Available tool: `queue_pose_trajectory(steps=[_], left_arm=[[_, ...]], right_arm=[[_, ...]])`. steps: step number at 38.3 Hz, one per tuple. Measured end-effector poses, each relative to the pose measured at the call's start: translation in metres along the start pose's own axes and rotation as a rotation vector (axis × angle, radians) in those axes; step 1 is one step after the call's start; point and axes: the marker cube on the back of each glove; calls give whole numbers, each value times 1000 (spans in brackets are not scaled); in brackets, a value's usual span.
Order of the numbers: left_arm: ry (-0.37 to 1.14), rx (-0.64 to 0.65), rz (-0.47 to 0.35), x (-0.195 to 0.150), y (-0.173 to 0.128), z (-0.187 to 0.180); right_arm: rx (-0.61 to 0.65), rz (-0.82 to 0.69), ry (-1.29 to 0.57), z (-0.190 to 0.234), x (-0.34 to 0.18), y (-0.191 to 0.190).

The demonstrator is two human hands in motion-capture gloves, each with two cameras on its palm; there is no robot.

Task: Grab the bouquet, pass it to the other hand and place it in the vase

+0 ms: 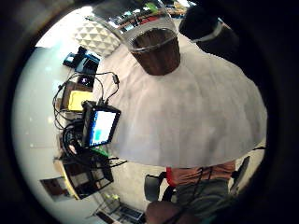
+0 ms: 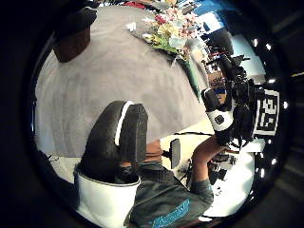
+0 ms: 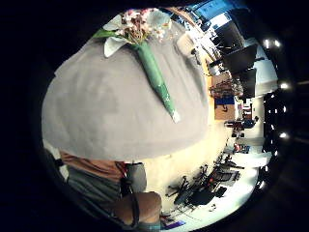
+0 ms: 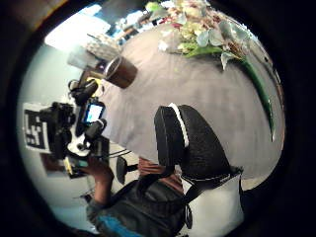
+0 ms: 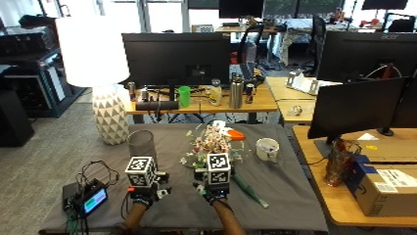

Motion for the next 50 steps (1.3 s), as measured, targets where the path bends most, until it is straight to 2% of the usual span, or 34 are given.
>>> queue_pose_trajectory(steps=[11,17,23,32,43,50], left_arm=[[10,9,-5,4,7,-6],[6,22,-6,4,7,-8],[7,28,-1,2,4,-5],[15,32,2,4,8,-10],[12,55,8,4,6,-10],[10,62,21,12,7,-12]], right_arm=[[-7,5,29,-10,-2,9],[26,-15,21,3,2,-7],[9,-16,20,-7,3,5],[15,-24,28,-6,13,1],[60,80,42,-16,83,-2],[62,141,12,16,136,-27]])
